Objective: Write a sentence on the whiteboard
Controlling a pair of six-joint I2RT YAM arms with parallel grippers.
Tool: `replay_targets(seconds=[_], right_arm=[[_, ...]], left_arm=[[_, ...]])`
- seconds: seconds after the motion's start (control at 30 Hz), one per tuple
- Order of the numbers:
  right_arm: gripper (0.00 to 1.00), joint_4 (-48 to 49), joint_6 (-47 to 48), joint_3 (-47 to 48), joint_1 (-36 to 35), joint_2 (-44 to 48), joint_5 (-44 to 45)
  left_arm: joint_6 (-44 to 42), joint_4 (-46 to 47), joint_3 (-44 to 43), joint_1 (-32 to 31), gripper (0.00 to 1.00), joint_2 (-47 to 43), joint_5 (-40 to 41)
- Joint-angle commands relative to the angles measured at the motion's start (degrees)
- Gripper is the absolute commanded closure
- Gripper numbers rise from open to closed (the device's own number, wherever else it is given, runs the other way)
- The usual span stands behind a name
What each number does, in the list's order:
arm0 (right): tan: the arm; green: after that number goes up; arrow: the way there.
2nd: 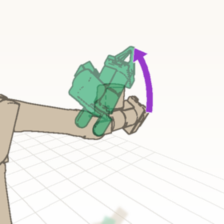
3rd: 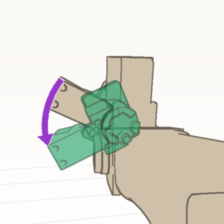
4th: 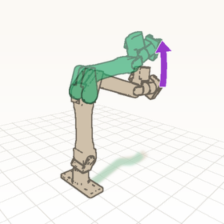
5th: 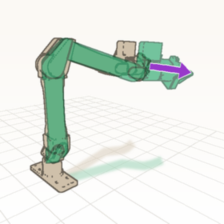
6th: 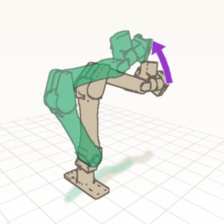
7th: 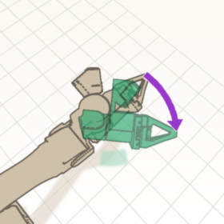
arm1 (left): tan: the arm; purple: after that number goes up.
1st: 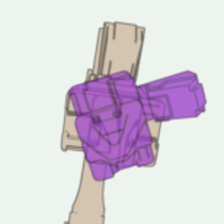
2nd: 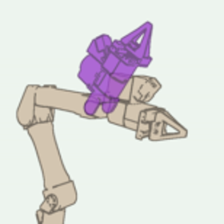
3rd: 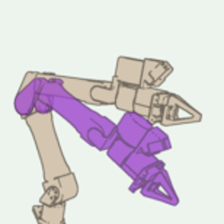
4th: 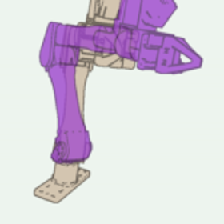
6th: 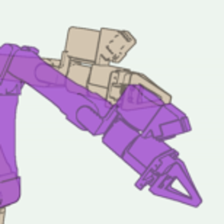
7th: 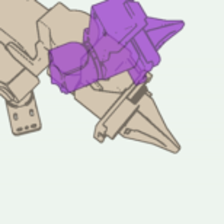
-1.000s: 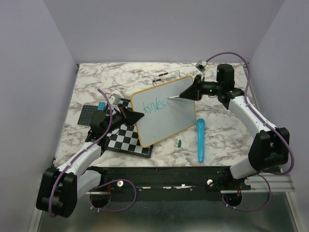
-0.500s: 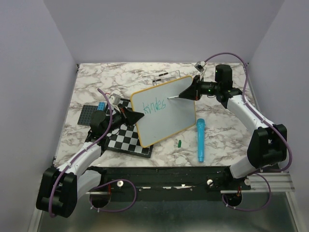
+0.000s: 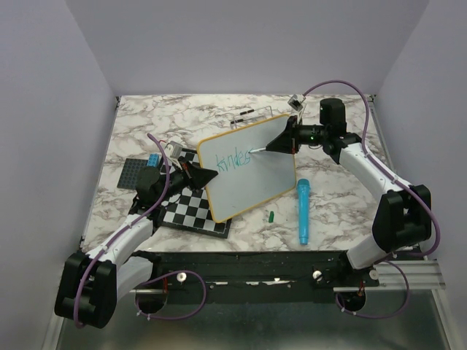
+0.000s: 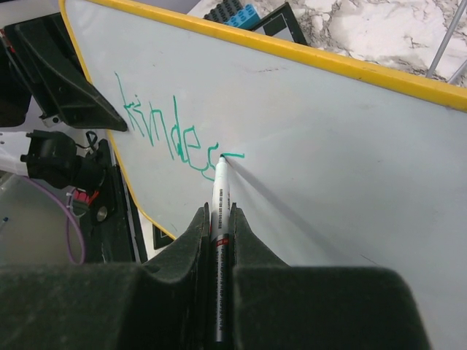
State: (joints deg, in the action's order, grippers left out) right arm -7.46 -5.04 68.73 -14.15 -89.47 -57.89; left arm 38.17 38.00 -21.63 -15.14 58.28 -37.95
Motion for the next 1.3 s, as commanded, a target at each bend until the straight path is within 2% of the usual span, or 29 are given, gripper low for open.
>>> replay_targets(seconds=[0.0, 0.47, 1.0, 1.27], right_arm=[[0.99, -1.5, 2.0, -0.2, -0.1, 0.3, 2.3], [0.99, -3.0, 2.8, -1.8, 3.2, 1.3, 2.0], [0.99, -4.3, 3.3, -2.4, 1.0, 0.3, -2.1], [0.99, -3.4, 1.6, 0.4, 2.5, 8.3, -5.9]], left_arm=[[-2.0, 3.4, -1.2, -0.6, 1.0, -1.3, -2.4], [-2.1, 3.0, -1.4, -0.6, 1.0, -1.4, -2.2], [-2.1, 3.2, -1.5, -0.6, 1.0, -1.1, -2.3], [-2.1, 3.3, -1.1, -0.6, 1.0, -1.0, -2.2]])
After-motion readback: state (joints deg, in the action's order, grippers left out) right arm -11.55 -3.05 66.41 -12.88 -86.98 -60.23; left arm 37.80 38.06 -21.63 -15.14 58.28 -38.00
